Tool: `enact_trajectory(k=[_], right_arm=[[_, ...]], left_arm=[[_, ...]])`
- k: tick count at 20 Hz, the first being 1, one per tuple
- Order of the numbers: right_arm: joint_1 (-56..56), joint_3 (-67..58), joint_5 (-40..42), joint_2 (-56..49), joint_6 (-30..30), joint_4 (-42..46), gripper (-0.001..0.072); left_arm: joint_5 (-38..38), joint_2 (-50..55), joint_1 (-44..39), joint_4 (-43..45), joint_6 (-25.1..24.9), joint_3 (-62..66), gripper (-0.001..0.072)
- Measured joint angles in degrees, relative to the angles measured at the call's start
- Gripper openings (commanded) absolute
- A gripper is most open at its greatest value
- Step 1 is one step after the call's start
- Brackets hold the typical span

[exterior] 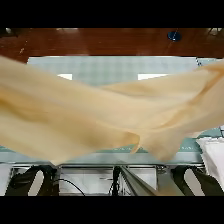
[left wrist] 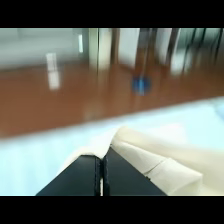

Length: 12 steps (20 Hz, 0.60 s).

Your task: Fold the shirts.

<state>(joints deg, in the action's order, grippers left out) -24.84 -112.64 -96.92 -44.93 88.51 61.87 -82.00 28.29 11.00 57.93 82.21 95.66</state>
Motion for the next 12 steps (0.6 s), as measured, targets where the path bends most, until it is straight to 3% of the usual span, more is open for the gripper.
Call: enact_trajectory(k=[2,5,9,12], right_arm=[[0.0,1.3,-3.9,-1.4,-0.2,1.2,0.0021],[0.0,7.2,-6.8,-3.7,-0.4,2.3,0.0022],[3.4,20.0,-7.0,-6.0,-0.7,3.0,0.0022],[9.4,29.1,0.1,-7.2,-0.8,5.9,0.0022]], left_arm=[[-5.1,-0.4,0.0,0.8,1.5,-5.5,0.0023],[-6.5,-0.6,0.0,-0.6,2.1,-17.2,0.0023],[-2.1,-0.7,-0.1,-6.2,0.1,-34.1,0.0023],[5.2,-0.2,-0.9,-8.5,-1.9,-43.9,0.0023]])
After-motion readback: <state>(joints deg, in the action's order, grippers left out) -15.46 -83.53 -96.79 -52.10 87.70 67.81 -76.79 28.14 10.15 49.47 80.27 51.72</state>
